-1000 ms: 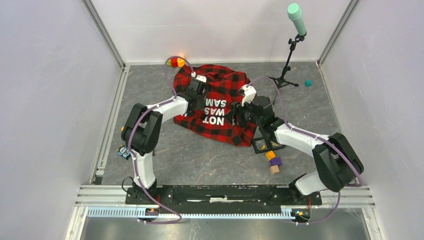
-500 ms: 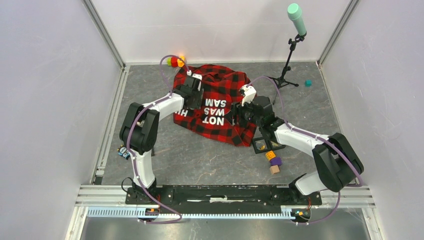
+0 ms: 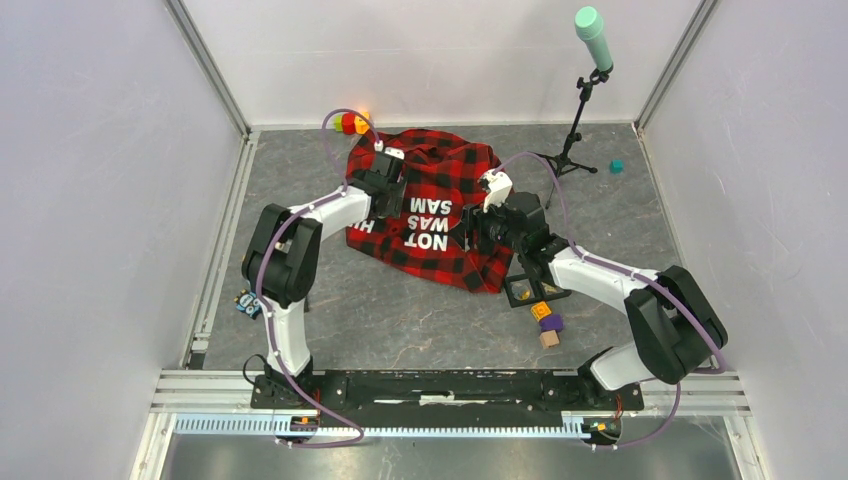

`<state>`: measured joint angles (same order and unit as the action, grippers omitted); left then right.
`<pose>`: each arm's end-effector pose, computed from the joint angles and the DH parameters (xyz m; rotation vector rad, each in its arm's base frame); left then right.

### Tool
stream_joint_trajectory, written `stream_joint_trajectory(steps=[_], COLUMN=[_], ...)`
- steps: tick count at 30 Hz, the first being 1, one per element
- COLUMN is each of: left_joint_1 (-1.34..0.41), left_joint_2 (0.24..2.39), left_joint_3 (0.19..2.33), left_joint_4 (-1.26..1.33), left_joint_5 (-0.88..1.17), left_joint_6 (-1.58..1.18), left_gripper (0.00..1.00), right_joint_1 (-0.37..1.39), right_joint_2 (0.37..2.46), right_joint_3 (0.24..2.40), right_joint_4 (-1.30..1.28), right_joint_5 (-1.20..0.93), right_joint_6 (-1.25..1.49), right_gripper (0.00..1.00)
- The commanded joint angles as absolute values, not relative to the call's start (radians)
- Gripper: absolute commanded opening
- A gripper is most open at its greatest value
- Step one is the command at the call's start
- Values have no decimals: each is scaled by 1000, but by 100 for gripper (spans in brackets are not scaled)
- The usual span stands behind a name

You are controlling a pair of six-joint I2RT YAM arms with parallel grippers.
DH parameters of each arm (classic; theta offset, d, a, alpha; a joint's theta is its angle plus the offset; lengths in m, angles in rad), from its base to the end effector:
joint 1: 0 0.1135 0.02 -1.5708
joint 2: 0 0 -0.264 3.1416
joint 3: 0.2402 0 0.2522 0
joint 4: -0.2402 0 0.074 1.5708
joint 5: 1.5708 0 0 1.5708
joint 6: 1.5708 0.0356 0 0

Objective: Remove the brooch from the garment
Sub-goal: Remove the brooch from the clothes.

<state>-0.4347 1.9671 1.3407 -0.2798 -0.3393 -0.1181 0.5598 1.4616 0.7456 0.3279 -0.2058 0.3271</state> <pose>0.3876 -0.1669 0.1774 0.2393 2.4024 0.1702 0.2640 0.1741 0.2192 -0.3752 1.9987 0.7738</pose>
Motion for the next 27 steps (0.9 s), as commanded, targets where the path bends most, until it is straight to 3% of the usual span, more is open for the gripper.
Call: stream_joint_trajectory(steps=[1,7,10,14,20,27], left_joint_1=[-436,-437,-436,-436,-436,-436], left_joint_2=[1905,1856,1836,1806,1798,1809], left_joint_3=[1320,1284,1270,1250,1246,1241], left_joint_4=[-241,-221,-216,-212,-220,-219], left_joint_5=[-401,-381,-390,-403,-409,-288], left_joint_6=[-127,-145,-149,-147,-144,-172], left_gripper=[62,59,70,70,59,67], right_joint_1=[557,557,557,557,557,557], right_joint_2=[1460,1463,1462,1464,1465,1466], right_joint_3=[762,764,764,764,767,767], right_joint_4=[357,357,357,357,358,357], right_joint_5=[-211,-218,-222,-225,-233,-236], right_joint_6=[320,322,325,325,328,329], right_gripper=[66,65,65,65,65,65])
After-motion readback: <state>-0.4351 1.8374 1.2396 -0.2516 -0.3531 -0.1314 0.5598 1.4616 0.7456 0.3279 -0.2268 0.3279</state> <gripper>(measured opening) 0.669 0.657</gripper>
